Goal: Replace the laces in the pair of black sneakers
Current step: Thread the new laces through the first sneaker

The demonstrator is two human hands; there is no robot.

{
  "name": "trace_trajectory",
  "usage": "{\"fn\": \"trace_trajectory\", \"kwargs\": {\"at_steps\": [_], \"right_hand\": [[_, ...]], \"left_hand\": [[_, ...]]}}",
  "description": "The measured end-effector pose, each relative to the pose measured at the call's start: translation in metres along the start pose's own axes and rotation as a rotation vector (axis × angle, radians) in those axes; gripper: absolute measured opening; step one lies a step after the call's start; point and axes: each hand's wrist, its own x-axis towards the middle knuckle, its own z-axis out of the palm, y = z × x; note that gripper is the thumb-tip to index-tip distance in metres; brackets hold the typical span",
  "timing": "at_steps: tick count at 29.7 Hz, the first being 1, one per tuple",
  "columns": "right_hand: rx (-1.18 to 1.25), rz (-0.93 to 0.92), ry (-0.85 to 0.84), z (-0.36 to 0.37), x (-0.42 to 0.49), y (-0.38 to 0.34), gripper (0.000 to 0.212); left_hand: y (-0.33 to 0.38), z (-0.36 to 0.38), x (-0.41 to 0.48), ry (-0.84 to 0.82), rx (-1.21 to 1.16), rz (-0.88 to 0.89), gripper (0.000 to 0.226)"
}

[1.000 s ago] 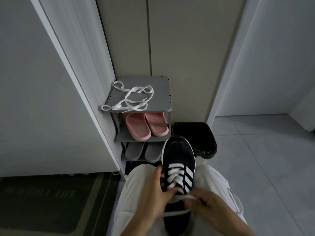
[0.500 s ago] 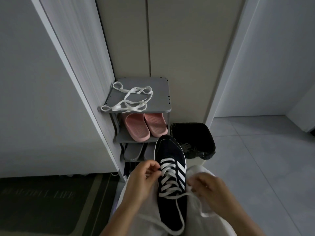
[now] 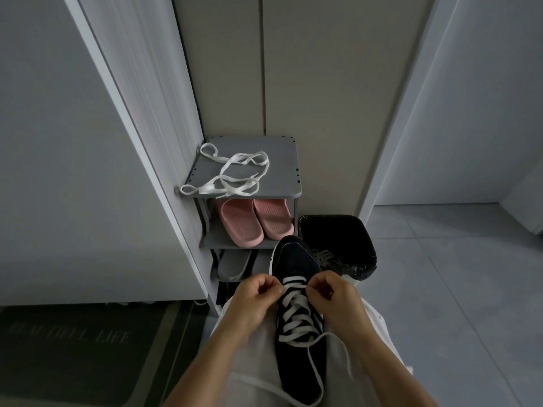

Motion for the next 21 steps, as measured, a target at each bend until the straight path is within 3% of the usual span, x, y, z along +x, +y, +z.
{"fn": "trace_trajectory", "kwargs": {"at_steps": [3, 9, 14, 21], "right_hand": [[0.016, 0.000, 0.044, 0.002, -0.004, 0.003, 0.011], [0.018, -0.007, 0.007, -0.004, -0.016, -0.001, 0.007], [-0.034, 0.052, -0.071, 0.002, -0.011, 0.002, 0.017], [-0.221, 0.047, -0.009, 0.013, -0.013, 0.002, 0.028]], "left_hand": [[-0.003, 0.002, -0.003, 0.043, -0.066, -0.038, 0.006], [-0.006, 0.011, -0.026, 0.123, 0.072, 0.137, 0.015], [-0.007, 0.015, -0.023, 0.168, 0.299, 0.133, 0.031], [0.009, 0.021, -0.022, 0.170, 0.613, 0.087, 0.039]]}}
